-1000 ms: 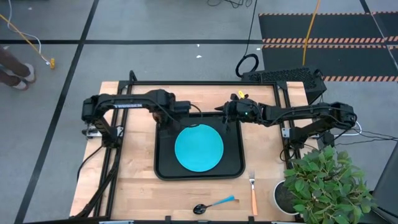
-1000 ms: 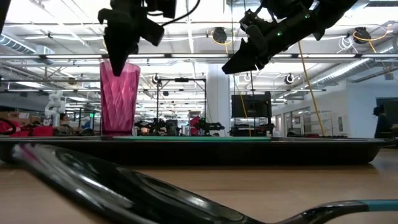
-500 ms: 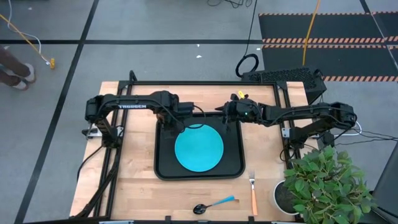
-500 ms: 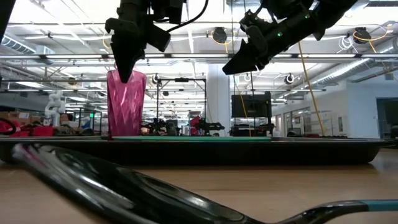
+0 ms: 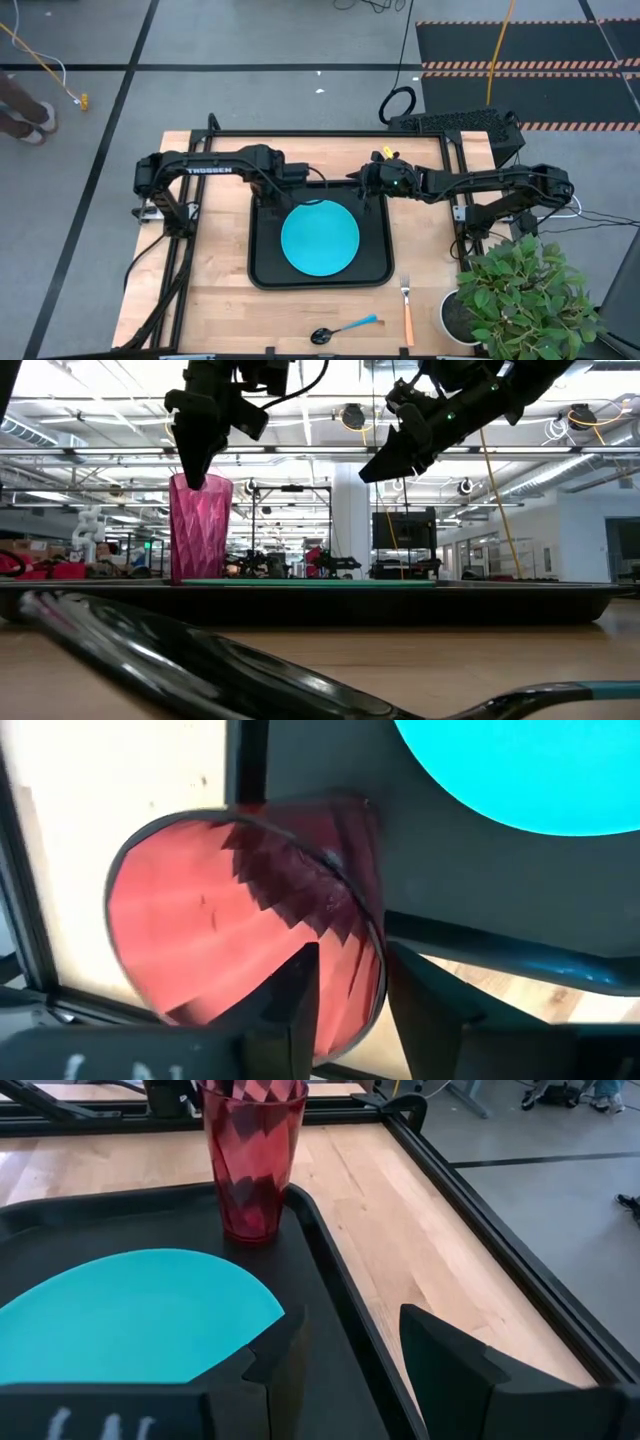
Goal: Pick and place plate/cup/fork/spoon on tray
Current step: Put the red cup on the black food tray
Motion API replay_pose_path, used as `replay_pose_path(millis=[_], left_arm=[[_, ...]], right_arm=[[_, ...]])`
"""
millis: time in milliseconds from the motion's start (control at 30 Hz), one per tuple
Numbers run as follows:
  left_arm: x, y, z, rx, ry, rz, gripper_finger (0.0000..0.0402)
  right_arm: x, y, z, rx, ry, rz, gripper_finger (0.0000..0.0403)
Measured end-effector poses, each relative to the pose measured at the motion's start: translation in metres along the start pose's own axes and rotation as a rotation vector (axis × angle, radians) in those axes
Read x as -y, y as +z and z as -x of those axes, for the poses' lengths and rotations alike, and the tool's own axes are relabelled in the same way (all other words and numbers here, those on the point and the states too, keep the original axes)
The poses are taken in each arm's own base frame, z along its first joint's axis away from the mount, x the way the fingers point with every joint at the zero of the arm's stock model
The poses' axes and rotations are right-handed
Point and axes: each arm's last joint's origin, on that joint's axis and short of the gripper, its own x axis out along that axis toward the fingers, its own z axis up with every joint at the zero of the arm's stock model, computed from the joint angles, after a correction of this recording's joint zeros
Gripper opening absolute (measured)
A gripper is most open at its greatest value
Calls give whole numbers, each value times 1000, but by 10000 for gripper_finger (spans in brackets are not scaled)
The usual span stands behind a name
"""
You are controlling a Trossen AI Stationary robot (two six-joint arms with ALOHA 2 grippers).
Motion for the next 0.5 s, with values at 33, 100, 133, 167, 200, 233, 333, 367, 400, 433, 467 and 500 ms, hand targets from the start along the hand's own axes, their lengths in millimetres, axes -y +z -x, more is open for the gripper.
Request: replay_pose_path(millis=[33,100,133,167,200,233,333,367,400,433,467,500], left_arm=[[0,-1,1,3,0,2,126],[0,-2,2,6,0,4,136],[0,-2,3,10,-1,6,141],[0,-3,4,15,-1,5,145],[1,-3,5,18,-1,3,149],[1,-4,5,19,-1,1,153],[4,-3,5,18,0,-6,160],[5,-4,5,16,0,-10,161],[6,-4,5,14,1,-13,161],[6,-4,5,12,1,-15,161],[7,-4,5,13,1,-17,161],[7,-5,6,7,3,-18,161]], right_arm=[[0,0,0,0,0,0,150],[0,0,0,-1,1,0,150],[0,0,0,-1,3,0,150],[0,0,0,-1,3,0,150],[0,0,0,-1,3,0,150],[0,0,0,-1,3,0,150],[0,0,0,-1,3,0,150],[0,0,0,-1,4,0,150],[0,0,0,-1,3,0,150],[0,0,0,-1,4,0,150],[0,0,0,-1,4,0,150],[0,0,0,-1,4,0,150]])
